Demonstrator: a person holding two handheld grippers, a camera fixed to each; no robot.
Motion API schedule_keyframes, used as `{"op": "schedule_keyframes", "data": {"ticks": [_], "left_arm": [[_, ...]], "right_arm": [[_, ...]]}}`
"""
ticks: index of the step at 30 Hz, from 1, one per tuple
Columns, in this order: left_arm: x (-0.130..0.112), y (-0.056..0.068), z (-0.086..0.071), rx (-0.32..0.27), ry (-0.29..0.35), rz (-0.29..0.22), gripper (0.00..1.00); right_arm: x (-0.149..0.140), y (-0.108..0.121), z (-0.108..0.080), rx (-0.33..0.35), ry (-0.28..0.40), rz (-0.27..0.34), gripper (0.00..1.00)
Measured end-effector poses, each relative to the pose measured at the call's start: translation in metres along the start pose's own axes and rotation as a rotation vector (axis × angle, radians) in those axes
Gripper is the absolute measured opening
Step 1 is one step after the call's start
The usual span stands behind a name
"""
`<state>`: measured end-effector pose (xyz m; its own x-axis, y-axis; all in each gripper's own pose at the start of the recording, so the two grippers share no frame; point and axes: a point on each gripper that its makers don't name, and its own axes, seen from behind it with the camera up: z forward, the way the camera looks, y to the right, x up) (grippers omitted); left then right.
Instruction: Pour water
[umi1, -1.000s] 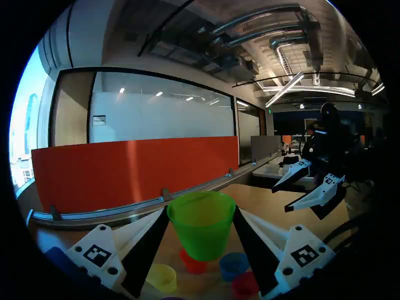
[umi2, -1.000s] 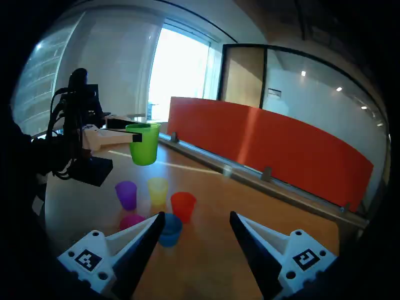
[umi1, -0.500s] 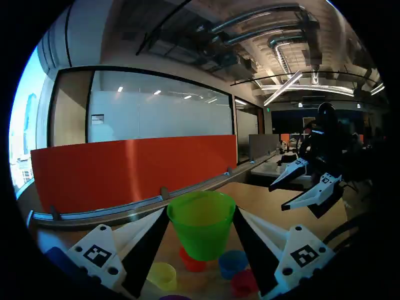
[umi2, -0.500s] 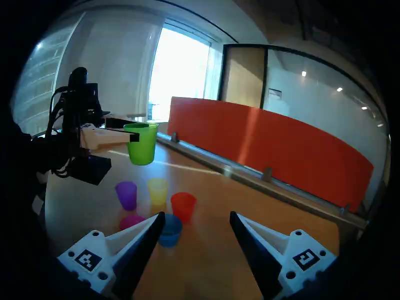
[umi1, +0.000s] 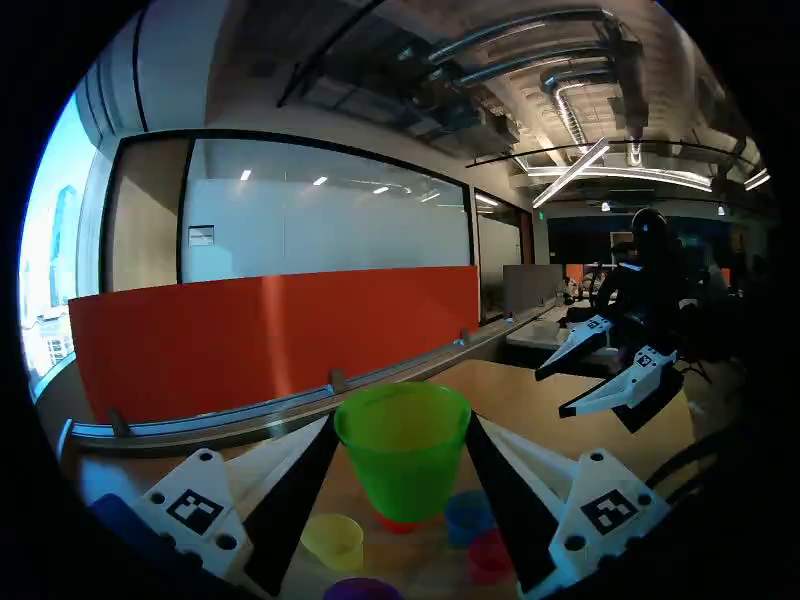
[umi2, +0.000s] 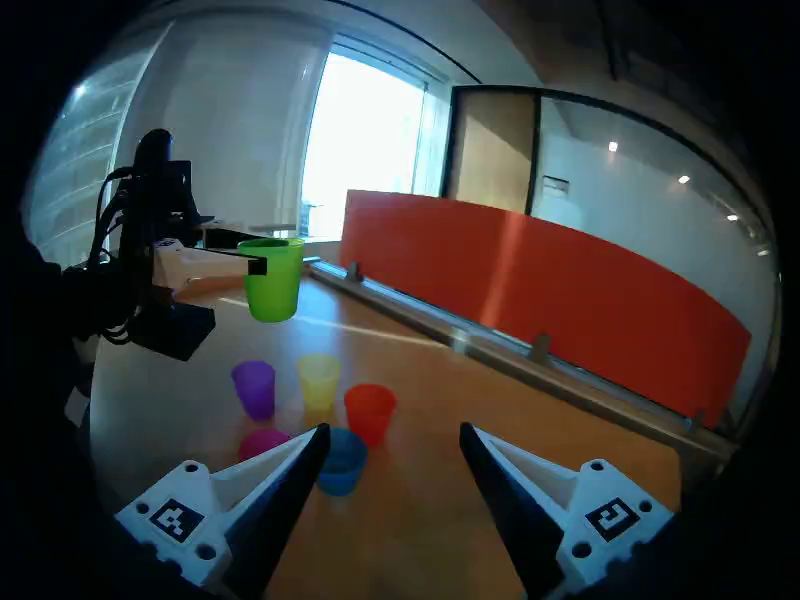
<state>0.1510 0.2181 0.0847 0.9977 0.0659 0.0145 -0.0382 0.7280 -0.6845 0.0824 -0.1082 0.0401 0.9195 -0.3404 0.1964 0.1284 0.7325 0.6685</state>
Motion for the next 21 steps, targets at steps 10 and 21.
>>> {"op": "schedule_keyframes", "data": {"ticks": [10, 21], "left_arm": [[-0.003, -0.009, -0.009, 0.019, -0.013, -0.011, 0.89], [-0.008, -0.016, -0.014, 0.037, -0.020, -0.018, 0.89]], "right_arm": [[-0.002, -0.003, 0.011, 0.028, -0.011, -0.001, 1.00], [-0.006, -0.012, 0.031, 0.086, -0.039, -0.022, 1.00]]}}
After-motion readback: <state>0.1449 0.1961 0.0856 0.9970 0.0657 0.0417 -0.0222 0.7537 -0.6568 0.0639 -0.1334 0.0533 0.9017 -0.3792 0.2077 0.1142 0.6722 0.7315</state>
